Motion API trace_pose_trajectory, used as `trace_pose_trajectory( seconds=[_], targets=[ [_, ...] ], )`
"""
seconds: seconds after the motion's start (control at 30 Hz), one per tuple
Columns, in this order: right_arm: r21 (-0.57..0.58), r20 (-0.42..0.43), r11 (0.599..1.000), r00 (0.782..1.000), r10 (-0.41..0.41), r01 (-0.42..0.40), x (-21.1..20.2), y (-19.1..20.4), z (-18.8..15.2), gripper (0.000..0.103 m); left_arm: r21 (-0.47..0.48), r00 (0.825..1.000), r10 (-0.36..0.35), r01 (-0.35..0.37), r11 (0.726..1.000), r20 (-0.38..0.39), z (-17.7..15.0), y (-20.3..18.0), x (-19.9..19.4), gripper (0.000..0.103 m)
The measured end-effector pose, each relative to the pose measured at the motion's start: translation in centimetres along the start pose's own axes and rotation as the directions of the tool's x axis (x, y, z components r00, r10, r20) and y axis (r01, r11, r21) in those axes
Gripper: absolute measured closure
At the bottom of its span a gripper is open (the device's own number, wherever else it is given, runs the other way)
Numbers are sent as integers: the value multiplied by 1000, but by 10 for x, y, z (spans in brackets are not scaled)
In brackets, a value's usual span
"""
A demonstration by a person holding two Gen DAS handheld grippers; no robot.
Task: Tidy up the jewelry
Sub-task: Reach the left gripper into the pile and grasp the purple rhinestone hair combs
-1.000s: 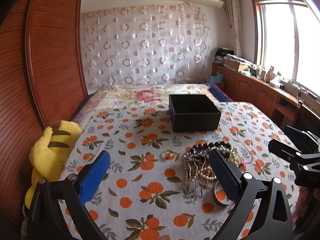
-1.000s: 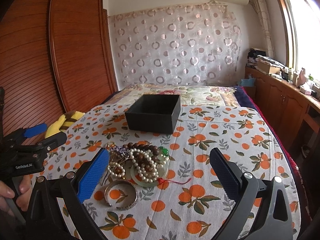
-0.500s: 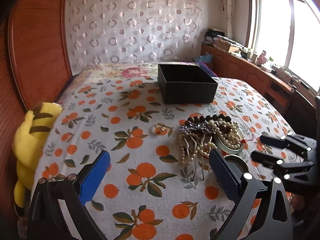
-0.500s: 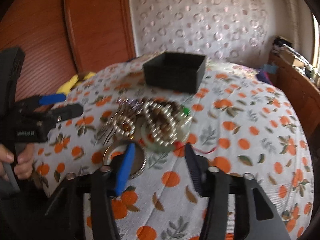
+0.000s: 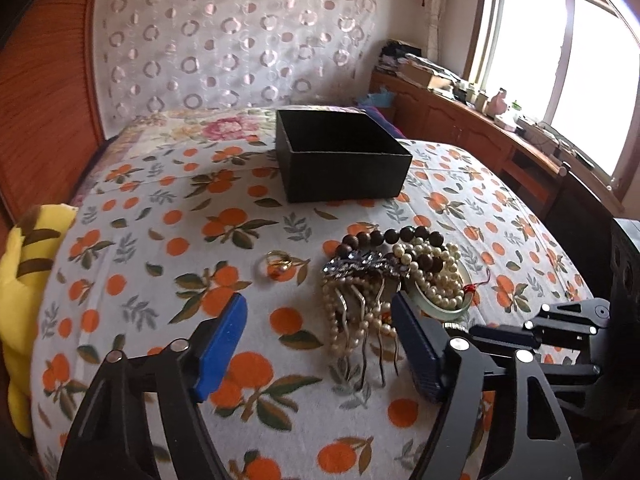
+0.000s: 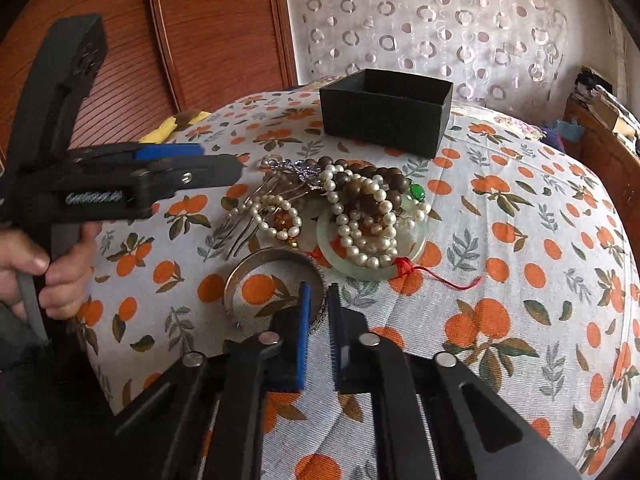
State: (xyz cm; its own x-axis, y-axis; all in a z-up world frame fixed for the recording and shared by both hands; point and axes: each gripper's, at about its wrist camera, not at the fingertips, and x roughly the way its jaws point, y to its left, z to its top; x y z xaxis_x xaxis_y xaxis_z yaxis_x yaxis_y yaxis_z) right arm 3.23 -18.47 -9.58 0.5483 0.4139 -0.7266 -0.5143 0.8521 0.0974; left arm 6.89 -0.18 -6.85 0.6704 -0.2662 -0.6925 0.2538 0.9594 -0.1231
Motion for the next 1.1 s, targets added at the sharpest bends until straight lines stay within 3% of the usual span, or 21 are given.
trace_pose_trajectory(
  seconds=[0.2, 0.53, 1.1],
  targets=[
    [13, 14, 998, 998, -61, 61, -5, -16, -3, 99, 8, 998, -27, 27, 1000, -57, 12, 1, 23, 40],
    [27, 23, 999, 999, -47, 46, -5, -22, -4, 99, 33, 991, -69, 73, 997, -113, 21, -17, 45, 39],
    [28, 24, 999, 999, -47, 46, -5, -22, -4, 99, 122, 981, -64, 87, 989, -184, 33, -36, 61, 36]
  ],
)
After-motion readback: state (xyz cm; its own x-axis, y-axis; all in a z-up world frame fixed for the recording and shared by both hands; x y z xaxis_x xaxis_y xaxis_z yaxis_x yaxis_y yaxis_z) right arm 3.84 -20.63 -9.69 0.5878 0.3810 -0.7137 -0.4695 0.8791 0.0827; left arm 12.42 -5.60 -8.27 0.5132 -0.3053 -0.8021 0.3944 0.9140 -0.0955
